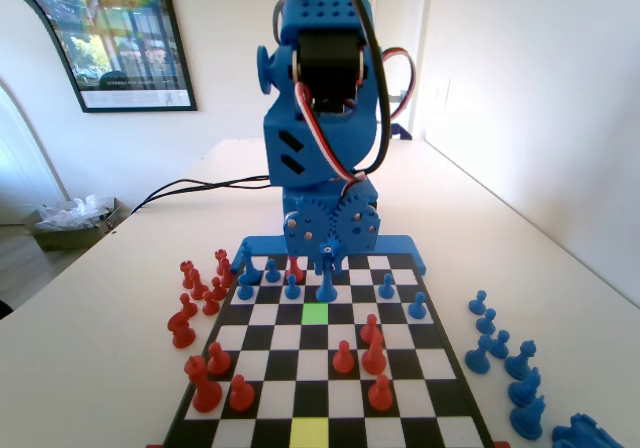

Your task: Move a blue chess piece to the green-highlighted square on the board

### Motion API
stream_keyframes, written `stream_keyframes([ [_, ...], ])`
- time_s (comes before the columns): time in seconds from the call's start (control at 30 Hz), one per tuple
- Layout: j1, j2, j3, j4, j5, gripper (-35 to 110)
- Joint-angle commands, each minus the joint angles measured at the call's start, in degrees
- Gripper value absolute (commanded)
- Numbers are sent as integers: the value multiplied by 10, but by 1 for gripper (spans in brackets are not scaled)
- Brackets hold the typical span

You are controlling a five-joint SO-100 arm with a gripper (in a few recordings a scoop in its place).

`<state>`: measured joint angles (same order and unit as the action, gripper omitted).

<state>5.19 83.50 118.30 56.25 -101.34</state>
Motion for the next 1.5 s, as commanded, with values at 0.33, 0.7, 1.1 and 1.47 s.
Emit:
stream_keyframes([
  [0.33,5,5,-19,-12,-12,1],
  [0.7,3,4,1,-29,-14,1],
  [1.1,2,4,6,-32,-15,1],
  [1.47,2,4,18,-41,-18,1],
])
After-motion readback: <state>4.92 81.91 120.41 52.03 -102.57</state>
